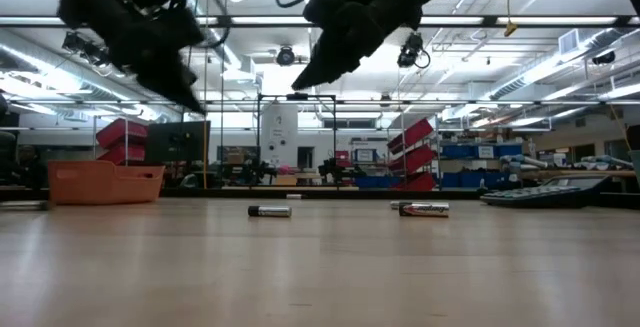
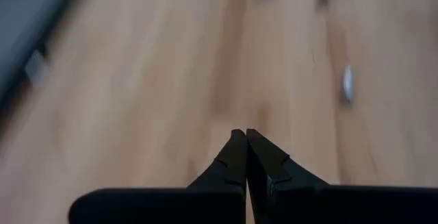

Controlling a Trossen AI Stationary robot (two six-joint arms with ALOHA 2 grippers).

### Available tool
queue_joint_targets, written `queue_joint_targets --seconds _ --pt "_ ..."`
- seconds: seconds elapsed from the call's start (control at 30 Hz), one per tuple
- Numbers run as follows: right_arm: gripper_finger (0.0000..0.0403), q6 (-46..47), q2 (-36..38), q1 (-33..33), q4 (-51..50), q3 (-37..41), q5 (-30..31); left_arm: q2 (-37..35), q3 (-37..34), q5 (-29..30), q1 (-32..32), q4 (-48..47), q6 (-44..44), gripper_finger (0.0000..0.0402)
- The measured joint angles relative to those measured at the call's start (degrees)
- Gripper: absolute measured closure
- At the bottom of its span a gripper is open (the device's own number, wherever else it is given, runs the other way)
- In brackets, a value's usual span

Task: Sort batteries
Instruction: Put the silver battery into the orange bin

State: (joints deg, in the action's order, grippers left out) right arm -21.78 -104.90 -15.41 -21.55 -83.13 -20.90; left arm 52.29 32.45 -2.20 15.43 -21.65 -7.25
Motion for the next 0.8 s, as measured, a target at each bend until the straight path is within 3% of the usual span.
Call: queue_joint_targets --seconds 0.13,0.3,0.5,0.8 --pt "0.0402 2.2 0.1 2.9 0.3 2.0 7.0 -2.2 0.0 -0.1 -2.0 -11.7 7.1 0.0402" --pt "0.0402 4.8 0.1 5.0 0.3 4.5 9.4 -2.4 2.7 -6.6 -7.9 -13.9 15.3 0.0402" --pt "0.0403 5.6 0.1 6.1 2.1 7.1 9.9 -2.4 7.5 -2.7 -12.9 -16.0 44.0 0.0402" --pt "0.0403 5.3 0.1 8.9 3.4 9.1 9.9 5.3 7.8 -4.7 -23.9 -41.2 75.0 0.0402"
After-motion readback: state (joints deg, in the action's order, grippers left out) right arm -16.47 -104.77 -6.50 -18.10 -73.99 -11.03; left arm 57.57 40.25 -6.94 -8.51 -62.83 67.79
